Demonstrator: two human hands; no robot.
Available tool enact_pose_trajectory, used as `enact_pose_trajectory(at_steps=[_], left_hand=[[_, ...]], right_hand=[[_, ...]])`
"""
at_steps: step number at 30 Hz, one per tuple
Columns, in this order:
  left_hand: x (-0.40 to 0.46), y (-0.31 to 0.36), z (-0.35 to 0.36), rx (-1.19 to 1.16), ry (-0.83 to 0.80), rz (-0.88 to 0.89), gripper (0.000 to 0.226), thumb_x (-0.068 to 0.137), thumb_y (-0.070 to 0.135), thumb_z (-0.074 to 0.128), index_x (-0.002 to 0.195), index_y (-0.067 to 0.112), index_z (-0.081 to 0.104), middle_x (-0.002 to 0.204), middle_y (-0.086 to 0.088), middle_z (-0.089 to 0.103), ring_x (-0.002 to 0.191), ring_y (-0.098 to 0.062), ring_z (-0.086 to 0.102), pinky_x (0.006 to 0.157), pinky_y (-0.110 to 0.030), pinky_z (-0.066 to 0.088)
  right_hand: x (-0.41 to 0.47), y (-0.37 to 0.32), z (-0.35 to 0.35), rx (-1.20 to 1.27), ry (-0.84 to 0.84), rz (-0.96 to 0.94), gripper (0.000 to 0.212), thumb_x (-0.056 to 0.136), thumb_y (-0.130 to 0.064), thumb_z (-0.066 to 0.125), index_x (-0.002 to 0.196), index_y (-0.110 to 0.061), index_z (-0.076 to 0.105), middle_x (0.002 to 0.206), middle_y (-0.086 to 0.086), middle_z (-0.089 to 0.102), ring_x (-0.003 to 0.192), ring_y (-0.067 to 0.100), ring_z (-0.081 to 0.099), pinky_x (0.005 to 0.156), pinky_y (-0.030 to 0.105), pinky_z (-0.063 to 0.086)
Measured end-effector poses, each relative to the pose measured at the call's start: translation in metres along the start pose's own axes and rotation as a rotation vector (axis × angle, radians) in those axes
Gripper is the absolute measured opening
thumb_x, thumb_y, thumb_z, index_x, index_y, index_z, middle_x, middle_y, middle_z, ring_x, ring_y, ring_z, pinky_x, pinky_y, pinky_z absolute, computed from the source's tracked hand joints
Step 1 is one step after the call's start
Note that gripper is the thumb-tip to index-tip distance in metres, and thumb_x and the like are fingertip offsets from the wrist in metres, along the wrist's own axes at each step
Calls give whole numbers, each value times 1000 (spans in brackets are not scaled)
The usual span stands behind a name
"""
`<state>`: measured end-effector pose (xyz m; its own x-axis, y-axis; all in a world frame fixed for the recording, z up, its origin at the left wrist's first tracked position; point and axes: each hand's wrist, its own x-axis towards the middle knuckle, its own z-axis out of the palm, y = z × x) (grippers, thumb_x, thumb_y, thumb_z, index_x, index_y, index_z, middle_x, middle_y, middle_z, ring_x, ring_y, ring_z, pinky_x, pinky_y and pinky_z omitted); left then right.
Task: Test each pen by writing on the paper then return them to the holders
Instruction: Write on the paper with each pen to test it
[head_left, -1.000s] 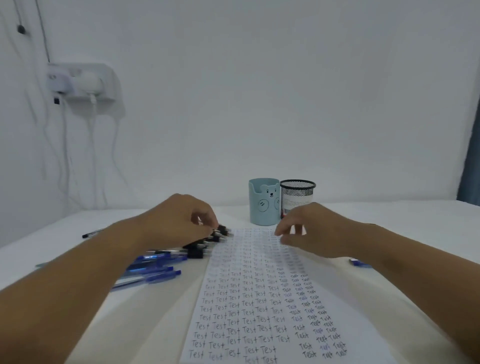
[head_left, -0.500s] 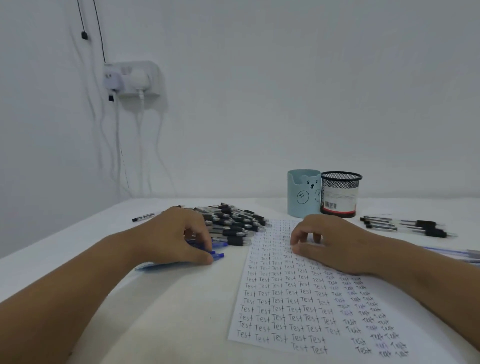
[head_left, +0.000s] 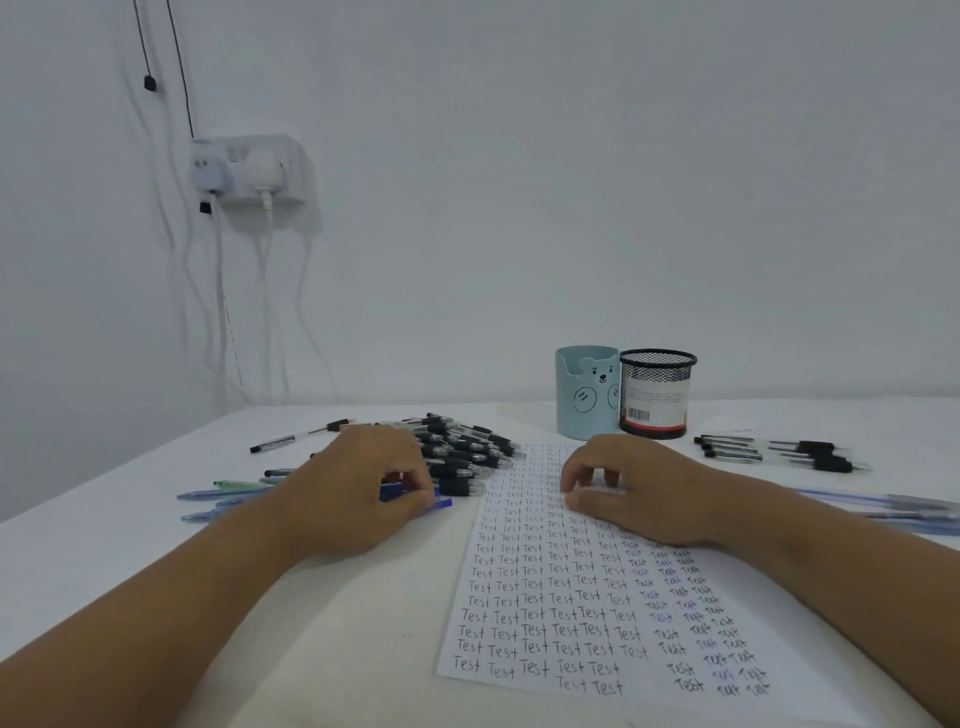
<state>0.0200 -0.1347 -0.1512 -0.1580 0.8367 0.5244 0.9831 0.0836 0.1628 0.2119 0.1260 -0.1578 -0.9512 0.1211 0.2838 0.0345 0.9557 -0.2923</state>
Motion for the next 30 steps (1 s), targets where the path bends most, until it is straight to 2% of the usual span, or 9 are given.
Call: enact_pose_trajectory(at_steps=[6,9,11,15,17,20,24,28,30], left_hand=[[5,13,7,-83,102,-152,20,98,20,61,84,35,60,82,13,66,75,-13,60,65,-25,47],[4,21,4,-336,103,-244,14,106,19,48,95,24,55,81,5,74,75,-13,70,69,-25,56],[7,26,1,-502,155,-269,13,108,17,40,100,18,50,73,-4,71,66,-22,67,69,-32,57],[29,31,-20,-930,332,-472,21,110,17,35,91,13,42,60,-3,44,52,-18,34,56,-33,29],[46,33,-33,-1197,354,-543,34,107,31,38,77,17,41,56,-1,33,50,-15,24,55,-32,22],[71,33,-38,-1499,428,-604,42,100,45,42,66,21,38,52,2,23,46,-13,19,49,-26,22],[102,43,-18,-1697,530,-624,35,92,39,40,62,21,33,49,4,19,43,-12,15,49,-25,18],[125,57,1,-1812,548,-627,25,88,30,34,64,21,31,51,4,17,42,-14,14,49,-24,19],[131,62,12,-1908,543,-624,27,89,30,35,65,19,34,53,3,19,43,-14,17,51,-25,20]], right_hand=[[4,3,2,53,-19,18,11,93,-49,63,98,-39,63,102,-16,60,89,2,52,79,19,44],[4,4,3,63,-13,23,11,92,-51,63,97,-41,63,102,-16,60,90,3,53,80,20,45],[5,4,3,68,-13,27,11,91,-52,63,96,-42,63,102,-16,60,90,4,53,80,21,45],[4,3,2,77,-13,38,12,91,-52,64,97,-42,65,102,-18,60,91,3,54,82,21,48],[2,2,-1,92,-17,67,14,90,-53,66,98,-42,67,101,-20,61,92,3,56,83,22,50],[1,1,-5,104,-11,112,13,89,-50,68,100,-44,68,100,-21,65,92,4,59,80,21,52],[-3,0,-16,243,33,162,13,93,-39,68,106,-39,68,92,-13,72,86,-1,65,72,13,46],[-7,4,-20,503,131,226,11,94,-25,69,102,-31,70,90,-1,76,85,14,71,84,31,59],[-8,7,-20,486,244,202,8,93,-28,70,98,-33,73,85,-6,74,77,9,67,81,28,57]])
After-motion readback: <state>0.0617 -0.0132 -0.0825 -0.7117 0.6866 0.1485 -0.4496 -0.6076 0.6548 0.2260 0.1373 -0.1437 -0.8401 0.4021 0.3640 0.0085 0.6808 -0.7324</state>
